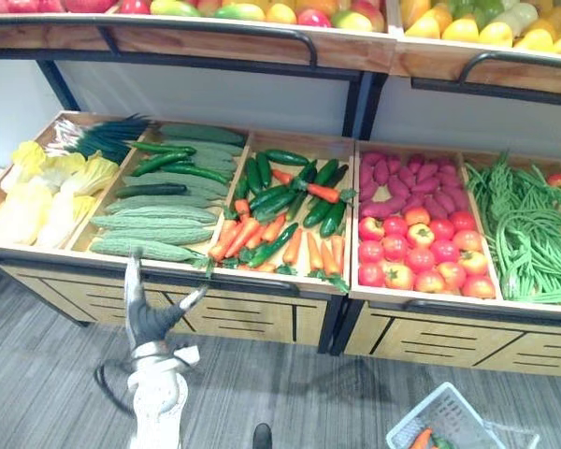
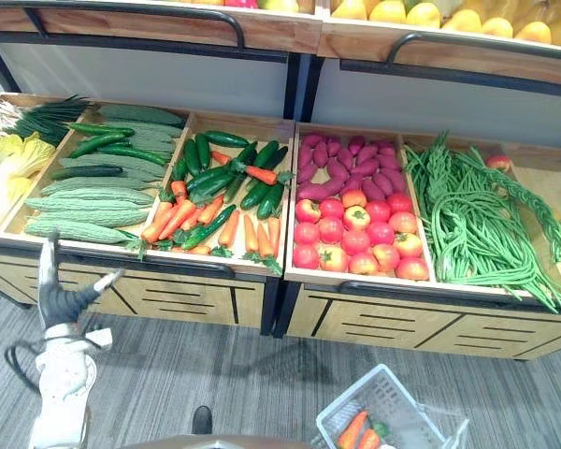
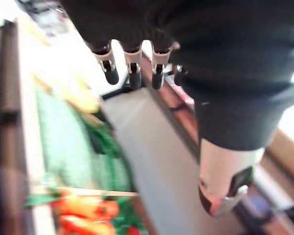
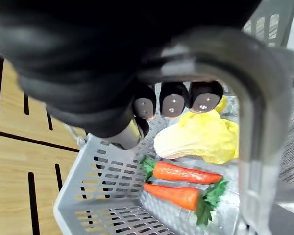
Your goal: Pick vegetable in the basket
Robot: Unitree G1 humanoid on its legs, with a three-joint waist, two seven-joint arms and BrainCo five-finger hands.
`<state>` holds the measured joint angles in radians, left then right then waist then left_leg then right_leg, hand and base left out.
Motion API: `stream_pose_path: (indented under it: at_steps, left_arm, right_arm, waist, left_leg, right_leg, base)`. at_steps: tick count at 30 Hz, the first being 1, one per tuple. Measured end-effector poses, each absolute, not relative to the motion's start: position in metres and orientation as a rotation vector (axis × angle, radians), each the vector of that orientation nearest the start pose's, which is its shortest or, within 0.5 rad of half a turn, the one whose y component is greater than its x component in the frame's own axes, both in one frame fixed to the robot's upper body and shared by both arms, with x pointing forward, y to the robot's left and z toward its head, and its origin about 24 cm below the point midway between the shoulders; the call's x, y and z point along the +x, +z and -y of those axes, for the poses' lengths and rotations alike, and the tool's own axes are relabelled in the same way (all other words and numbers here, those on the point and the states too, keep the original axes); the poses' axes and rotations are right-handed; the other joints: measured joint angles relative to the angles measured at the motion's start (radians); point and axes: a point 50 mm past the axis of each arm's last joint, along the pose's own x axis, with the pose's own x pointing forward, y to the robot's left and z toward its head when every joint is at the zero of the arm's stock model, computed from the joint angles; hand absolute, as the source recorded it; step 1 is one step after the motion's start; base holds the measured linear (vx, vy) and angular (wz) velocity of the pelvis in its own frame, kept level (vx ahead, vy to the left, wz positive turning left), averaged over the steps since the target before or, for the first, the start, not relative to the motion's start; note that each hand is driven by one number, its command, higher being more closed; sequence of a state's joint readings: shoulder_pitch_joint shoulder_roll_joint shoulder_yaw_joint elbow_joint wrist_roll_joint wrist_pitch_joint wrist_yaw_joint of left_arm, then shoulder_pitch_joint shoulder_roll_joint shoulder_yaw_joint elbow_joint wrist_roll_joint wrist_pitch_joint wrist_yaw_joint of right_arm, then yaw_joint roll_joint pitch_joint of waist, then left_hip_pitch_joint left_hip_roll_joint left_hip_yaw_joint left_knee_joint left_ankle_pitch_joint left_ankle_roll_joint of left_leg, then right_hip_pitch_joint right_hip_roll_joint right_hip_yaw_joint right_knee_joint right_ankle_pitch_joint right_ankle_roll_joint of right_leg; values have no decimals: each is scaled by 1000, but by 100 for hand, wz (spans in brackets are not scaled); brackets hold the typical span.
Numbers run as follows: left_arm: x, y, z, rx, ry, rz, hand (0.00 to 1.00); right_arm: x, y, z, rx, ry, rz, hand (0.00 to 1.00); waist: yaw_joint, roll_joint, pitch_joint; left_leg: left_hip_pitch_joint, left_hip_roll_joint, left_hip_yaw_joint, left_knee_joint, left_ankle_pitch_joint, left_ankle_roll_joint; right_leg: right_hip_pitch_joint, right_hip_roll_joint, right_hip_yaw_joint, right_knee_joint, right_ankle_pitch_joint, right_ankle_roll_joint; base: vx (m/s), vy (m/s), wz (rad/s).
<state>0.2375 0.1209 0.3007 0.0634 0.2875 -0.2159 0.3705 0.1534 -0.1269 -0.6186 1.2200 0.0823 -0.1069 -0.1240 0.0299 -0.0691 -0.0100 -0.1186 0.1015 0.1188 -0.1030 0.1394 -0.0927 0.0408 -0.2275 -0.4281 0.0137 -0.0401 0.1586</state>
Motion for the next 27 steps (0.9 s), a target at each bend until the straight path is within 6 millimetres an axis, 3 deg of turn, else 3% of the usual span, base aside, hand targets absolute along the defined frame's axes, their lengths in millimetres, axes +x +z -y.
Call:
stream_pose_path:
  at_steps: [3,4,6,8,11,14,18,27]
  left_arm:
    - [155,-27,-283,483,699,-258,0]
    - [129,-63,-291,457,741,-464,0]
    - [109,-84,-293,415,771,-597,0]
    - [65,-119,-290,339,814,-855,0]
    - [16,-144,-277,227,834,-1107,0]
    - [-8,-156,-257,140,769,-1240,0]
    - [-9,-163,-240,53,677,-1280,0]
    - [20,-165,-235,90,526,-1229,0]
  right_arm:
    - [13,-164,253,228,-840,-1171,100]
    - [15,-165,247,235,-829,-1166,100]
    - [17,-165,245,234,-829,-1161,100]
    - [19,-165,242,219,-818,-1165,100]
    - [24,-166,240,213,-805,-1161,100]
    - [31,-166,238,200,-779,-1161,100]
    - [39,-166,237,174,-748,-1157,100]
    - [49,-166,235,161,-719,-1154,100]
  waist:
    - [0,-11,-4]
    - [-3,-18,-10]
    - [-3,-19,-10]
    - [-4,-20,-10]
    - [-6,-21,-8]
    - [-10,-19,-7]
    - [-15,-10,-4]
    - [-34,-16,13]
  left_leg:
    - [-1,-5,-16,0,-1,0]
    - [0,-8,-22,0,-3,1]
    - [0,-10,-22,0,-6,1]
    - [1,-12,-22,0,-10,0]
    - [13,-14,-21,0,-15,-7]
    - [31,-13,-13,0,-23,-10]
    - [45,-9,7,0,-31,-14]
    - [53,-10,13,-1,-43,-17]
  right_leg:
    - [11,0,-15,-3,-8,1]
    - [21,-1,-27,-11,-9,0]
    - [22,-3,-28,-11,-9,-1]
    - [23,-4,-29,-12,-13,-3]
    - [36,-5,-28,-15,-13,-3]
    - [48,-5,-18,-16,-15,-4]
    - [49,-4,-1,-17,-18,-5]
    - [51,-6,4,-12,-30,-10]
  base:
    - [19,-5,16]
    - [53,-8,16]
    - [51,-5,6]
    - [58,-7,1]
    - [58,-14,-1]
    - [56,-17,-8]
    - [18,-18,-15]
    - [7,-6,-2]
